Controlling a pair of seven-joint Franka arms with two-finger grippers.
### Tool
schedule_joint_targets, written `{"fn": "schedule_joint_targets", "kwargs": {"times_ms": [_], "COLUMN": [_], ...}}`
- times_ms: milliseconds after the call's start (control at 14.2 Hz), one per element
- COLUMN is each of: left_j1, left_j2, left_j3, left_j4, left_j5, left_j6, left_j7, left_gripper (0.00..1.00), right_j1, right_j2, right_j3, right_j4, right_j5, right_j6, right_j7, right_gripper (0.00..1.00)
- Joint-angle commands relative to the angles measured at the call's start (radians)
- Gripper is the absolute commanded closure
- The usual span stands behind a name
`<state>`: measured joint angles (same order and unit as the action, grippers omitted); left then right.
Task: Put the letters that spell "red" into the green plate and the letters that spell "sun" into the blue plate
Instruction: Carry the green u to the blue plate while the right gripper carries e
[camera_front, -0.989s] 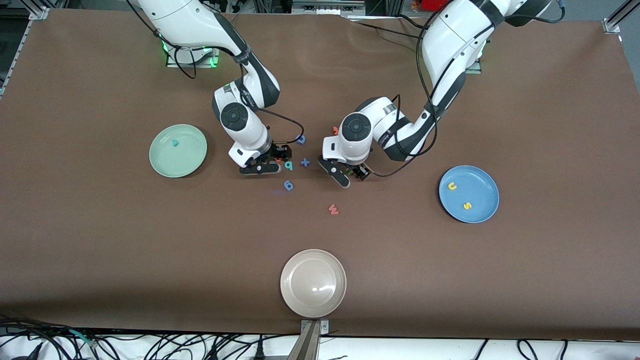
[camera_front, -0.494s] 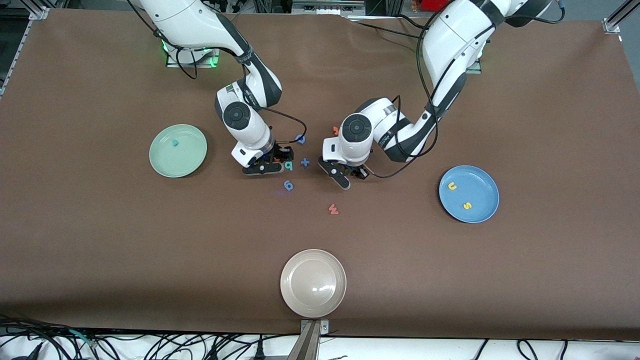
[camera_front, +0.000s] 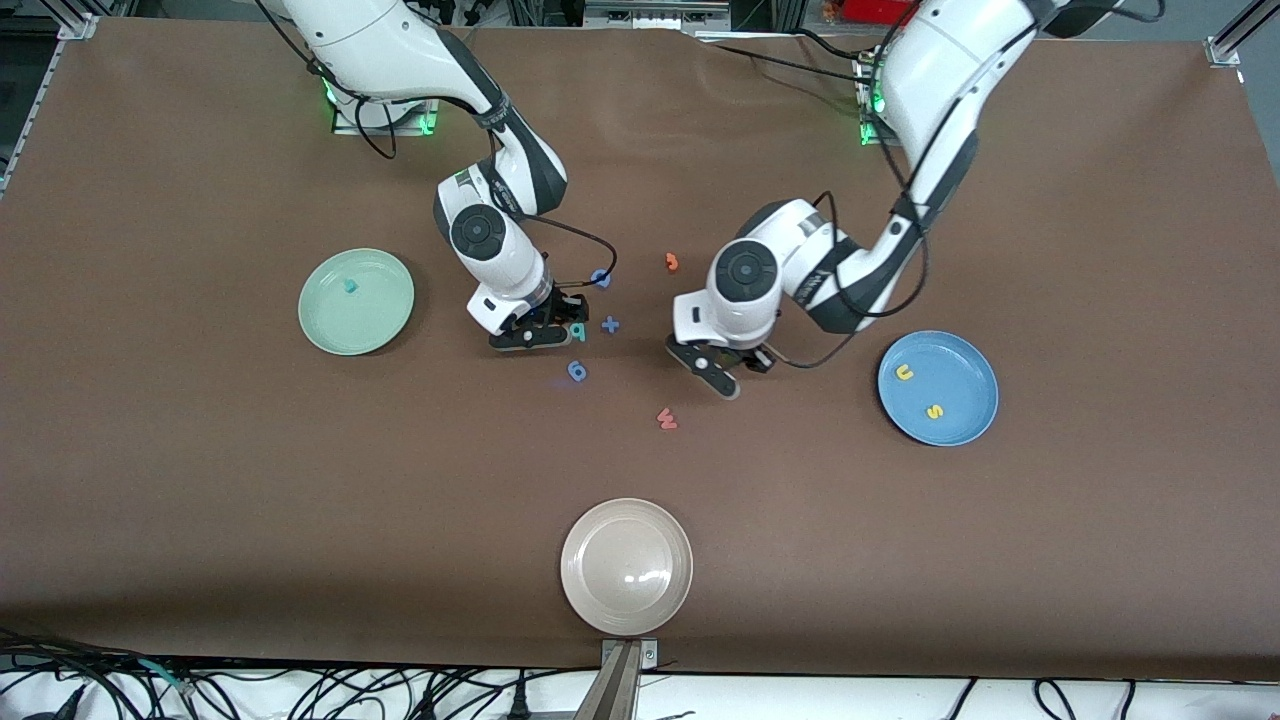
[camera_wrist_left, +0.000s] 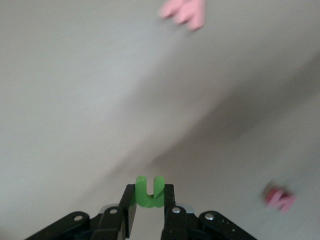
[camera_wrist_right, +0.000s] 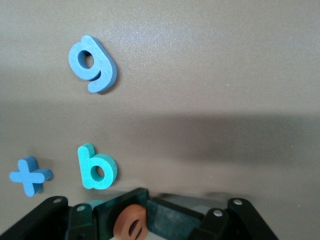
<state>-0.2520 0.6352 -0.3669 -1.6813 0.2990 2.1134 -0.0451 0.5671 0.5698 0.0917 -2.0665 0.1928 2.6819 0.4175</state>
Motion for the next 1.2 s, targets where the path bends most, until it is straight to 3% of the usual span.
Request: {"fn": "schedule_joint_targets", "kwargs": {"times_ms": [0, 141, 353, 636, 848, 989, 1059, 1130], "left_j1": [0.097, 0.158, 0.223, 0.319, 0.378, 0.393, 0.395, 0.399], "left_j2": [-0.069, -0.084, -0.098, -0.117, -0.109, -0.104, -0.092, -0.083], "left_j3": [-0.009, -0.007, -0.007, -0.007, -0.003, -0.004, -0.004, -0.004], "left_j4": [-0.020, -0.031, -0.035, -0.037, -0.058, -0.058, -0.058, -0.058], "left_j5": [0.031, 0.031, 0.032, 0.034, 0.055, 0.071, 0.071, 0.072], "left_j6": [-0.088, -0.143, -0.174, -0.187, -0.181, -0.179, -0.179, -0.177], "left_j7": [0.124, 0.187, 0.264, 0.399, 0.433, 0.432, 0.432, 0.433], "left_gripper": [0.89, 0.77, 0.92, 0.95, 0.94, 0.86, 0.70, 0.64], "right_j1": [0.004, -0.001, -0.006, -0.007, -0.007, -0.007, -0.006, -0.006], "right_j2": [0.018, 0.001, -0.051, -0.111, -0.155, -0.186, -0.198, -0.211], "right_j3": [-0.009, -0.010, -0.035, -0.092, -0.168, -0.236, -0.271, -0.305], "right_j4": [0.009, 0.009, 0.043, 0.100, 0.160, 0.174, 0.174, 0.174], "right_j5": [0.000, 0.002, 0.002, 0.002, 0.002, 0.002, 0.002, 0.002], "right_j6": [0.004, -0.019, -0.160, -0.334, -0.500, -0.597, -0.637, -0.672], "right_j7": [-0.016, -0.017, -0.019, -0.025, -0.080, -0.156, -0.199, -0.239], "right_gripper": [0.98, 0.99, 0.99, 0.99, 0.99, 0.99, 1.00, 1.00]}}
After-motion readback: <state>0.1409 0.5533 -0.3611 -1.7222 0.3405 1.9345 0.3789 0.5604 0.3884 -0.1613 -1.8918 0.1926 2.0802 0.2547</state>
